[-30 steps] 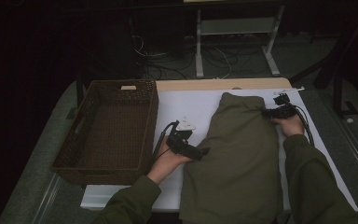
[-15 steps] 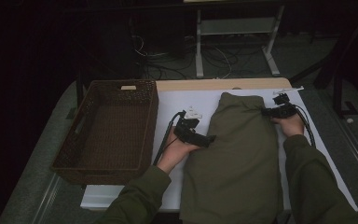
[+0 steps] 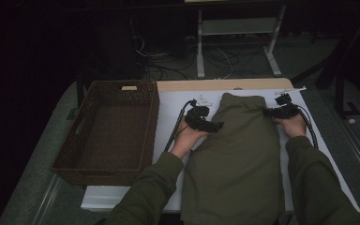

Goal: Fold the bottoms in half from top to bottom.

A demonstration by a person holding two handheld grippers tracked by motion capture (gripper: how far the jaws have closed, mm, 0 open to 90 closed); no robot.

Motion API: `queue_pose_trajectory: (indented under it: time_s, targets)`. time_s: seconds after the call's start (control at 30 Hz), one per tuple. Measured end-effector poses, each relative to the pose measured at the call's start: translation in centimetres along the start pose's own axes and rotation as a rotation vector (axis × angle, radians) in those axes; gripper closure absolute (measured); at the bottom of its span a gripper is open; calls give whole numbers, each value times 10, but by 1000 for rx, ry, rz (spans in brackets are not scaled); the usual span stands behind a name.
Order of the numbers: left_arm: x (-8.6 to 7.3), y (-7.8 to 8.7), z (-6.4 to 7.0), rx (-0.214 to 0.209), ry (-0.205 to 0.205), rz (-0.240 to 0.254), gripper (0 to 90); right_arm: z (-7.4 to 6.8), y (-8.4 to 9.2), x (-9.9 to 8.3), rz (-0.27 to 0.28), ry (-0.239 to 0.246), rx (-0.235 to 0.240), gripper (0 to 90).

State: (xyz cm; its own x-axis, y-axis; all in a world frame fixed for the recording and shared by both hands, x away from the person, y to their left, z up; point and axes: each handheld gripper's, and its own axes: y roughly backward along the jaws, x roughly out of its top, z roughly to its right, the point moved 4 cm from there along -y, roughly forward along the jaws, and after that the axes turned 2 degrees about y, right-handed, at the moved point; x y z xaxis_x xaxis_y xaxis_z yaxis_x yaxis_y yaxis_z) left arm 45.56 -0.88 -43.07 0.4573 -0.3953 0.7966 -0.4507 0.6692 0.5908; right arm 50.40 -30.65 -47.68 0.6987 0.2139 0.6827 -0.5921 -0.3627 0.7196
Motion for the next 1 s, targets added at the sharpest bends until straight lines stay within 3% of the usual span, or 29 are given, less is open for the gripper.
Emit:
queue_pose_trajectory:
  time_s: [0.43, 0.57, 0.83, 1.0]
  targets:
    - [23, -43, -36, 8, 87, -37, 447, 1, 1, -1, 3, 13, 12, 858]
    - [26, -58, -44, 20, 113, -60, 467, 1, 1, -1, 2, 17, 15, 858]
    - [21, -84, -51, 31, 145, -114, 530, 2, 1, -2, 2, 21, 23, 856]
    - [21, -95, -50, 19, 148, -141, 623, 1, 0, -2, 2, 18, 31, 855]
